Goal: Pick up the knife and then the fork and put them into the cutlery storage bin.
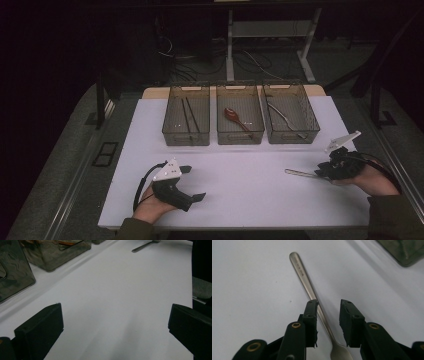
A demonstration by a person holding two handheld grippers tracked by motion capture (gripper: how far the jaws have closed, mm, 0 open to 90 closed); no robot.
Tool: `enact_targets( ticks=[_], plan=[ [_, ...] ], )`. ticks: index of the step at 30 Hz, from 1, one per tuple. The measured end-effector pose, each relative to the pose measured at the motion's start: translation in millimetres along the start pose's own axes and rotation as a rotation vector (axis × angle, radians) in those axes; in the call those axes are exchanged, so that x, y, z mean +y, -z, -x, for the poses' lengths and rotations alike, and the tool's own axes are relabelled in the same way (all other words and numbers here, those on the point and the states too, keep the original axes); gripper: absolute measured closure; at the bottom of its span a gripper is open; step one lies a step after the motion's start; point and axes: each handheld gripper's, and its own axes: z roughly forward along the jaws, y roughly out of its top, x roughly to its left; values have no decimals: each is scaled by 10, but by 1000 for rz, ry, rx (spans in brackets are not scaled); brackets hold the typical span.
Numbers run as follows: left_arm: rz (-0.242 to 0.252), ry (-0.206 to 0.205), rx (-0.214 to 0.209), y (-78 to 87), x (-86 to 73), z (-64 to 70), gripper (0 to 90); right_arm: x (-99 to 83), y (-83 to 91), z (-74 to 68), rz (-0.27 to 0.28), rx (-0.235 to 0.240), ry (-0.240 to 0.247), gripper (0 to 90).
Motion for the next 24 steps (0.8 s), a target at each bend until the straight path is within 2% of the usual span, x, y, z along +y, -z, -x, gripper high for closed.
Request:
enact_targets(
  ticks=[5, 8, 15, 24],
  plan=[
    [-4, -2, -1, 3, -2, -6, 0, 63, -91, -41, -66, 14, 64, 671],
    [-1, 1, 0, 6, -5, -6, 0, 83, -136, -38, -106, 20, 85, 680],
    [-4, -2, -2, -1, -4, -9, 0, 57, -199, 1, -160, 19, 96, 722],
    [-6, -1, -2, -3, -8, -12, 0, 123, -227, -16, -216, 22, 161, 773]
  ],
)
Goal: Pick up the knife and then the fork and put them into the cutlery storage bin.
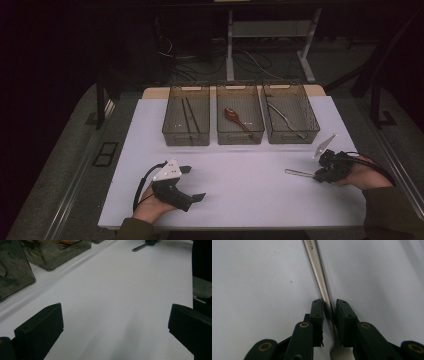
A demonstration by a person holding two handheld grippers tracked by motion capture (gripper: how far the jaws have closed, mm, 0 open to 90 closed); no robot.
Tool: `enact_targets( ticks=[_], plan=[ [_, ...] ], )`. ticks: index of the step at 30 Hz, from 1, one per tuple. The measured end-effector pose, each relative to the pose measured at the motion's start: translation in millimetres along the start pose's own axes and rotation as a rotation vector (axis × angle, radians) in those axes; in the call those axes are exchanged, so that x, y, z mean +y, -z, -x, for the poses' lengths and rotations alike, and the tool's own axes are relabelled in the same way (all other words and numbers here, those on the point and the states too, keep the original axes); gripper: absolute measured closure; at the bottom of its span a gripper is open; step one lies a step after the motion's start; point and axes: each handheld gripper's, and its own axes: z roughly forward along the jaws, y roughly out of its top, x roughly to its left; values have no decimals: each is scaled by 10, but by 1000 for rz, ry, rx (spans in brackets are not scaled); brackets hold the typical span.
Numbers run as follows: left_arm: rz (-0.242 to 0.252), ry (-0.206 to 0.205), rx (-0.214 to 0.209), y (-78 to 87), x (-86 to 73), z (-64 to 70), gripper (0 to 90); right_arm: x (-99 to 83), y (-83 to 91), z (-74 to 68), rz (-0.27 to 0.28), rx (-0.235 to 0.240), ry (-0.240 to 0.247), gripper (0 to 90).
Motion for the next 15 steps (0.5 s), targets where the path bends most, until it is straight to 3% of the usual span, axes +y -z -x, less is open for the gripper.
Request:
enact_targets(
  ticks=[8, 15],
  plan=[
    [-1, -3, 0, 1, 2, 3, 0, 31, -4, -11, -21, -2, 17, 848],
    [4, 0, 2, 3, 0, -7, 0, -51, 22, 30, 41, 34, -38, 848]
  ],
)
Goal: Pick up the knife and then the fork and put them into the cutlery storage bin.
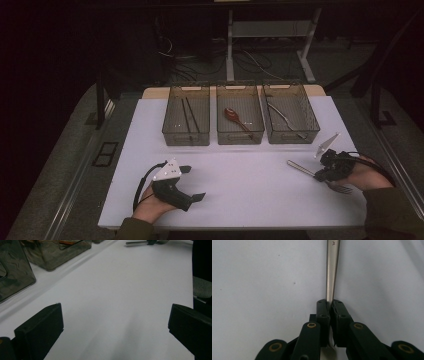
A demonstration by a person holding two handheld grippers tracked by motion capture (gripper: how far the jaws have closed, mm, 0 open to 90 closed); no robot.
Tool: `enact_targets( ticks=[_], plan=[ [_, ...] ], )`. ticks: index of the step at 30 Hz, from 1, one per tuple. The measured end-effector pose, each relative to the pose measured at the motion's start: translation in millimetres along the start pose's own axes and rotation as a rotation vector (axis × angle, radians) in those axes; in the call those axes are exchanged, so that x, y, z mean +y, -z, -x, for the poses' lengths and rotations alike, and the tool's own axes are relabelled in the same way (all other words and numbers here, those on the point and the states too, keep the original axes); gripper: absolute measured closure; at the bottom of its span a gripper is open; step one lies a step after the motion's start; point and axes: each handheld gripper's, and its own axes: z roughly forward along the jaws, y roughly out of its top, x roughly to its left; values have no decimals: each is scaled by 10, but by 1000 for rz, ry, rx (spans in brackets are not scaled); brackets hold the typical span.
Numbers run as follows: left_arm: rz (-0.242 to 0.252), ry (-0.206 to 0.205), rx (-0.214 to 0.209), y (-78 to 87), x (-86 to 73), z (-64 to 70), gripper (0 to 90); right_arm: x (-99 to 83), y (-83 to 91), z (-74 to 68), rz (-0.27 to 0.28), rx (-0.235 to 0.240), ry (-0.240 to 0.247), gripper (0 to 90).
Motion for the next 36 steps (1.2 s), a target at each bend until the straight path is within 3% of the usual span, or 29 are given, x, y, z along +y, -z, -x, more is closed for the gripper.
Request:
enact_targets(
  ticks=[2, 7, 12, 17, 21, 36],
  plan=[
    [5, 5, 2, 2, -1, 2, 0, -17, 31, 11, 24, -1, -15, 848],
    [1, 0, 3, 12, 6, 10, 0, -47, 163, 26, 145, 11, -46, 848],
    [0, -1, 3, 13, 7, 13, 0, -98, 213, 42, 212, 17, -74, 848],
    [-1, -3, 2, 9, 6, 10, 0, -145, 265, 69, 288, 9, -135, 847],
    [0, 0, 3, 8, 4, 7, 0, -157, 313, 74, 328, -1, -171, 847],
    [-1, 7, 3, 2, 0, -3, 0, -89, 507, 71, 463, -35, -232, 847]
  ],
)
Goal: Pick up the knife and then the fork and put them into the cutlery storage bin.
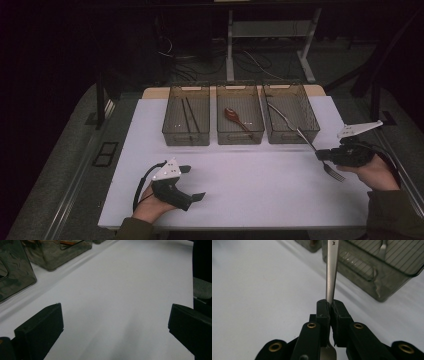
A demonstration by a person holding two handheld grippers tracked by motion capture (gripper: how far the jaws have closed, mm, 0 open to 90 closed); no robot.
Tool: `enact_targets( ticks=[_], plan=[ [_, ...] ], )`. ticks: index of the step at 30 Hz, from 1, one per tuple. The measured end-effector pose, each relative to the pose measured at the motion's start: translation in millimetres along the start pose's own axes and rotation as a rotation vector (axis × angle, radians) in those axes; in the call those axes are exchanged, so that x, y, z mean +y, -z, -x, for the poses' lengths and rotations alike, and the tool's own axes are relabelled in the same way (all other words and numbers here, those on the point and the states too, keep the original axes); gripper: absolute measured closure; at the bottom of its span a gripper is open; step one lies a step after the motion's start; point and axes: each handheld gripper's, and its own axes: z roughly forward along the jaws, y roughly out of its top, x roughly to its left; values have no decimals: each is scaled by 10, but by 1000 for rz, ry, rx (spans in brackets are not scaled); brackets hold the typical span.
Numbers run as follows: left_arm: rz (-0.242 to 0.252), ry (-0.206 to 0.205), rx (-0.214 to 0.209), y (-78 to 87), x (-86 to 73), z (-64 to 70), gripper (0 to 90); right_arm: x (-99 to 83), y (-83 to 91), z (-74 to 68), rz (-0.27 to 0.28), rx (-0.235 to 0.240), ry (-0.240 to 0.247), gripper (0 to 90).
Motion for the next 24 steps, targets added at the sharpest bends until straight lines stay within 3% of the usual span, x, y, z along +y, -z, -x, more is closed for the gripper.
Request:
enact_targets(
  ticks=[24],
  plan=[
    [-11, -3, 1, -36, -38, -87, 0, 525, 32, 138, 164, -84, -80, 847]
  ],
)
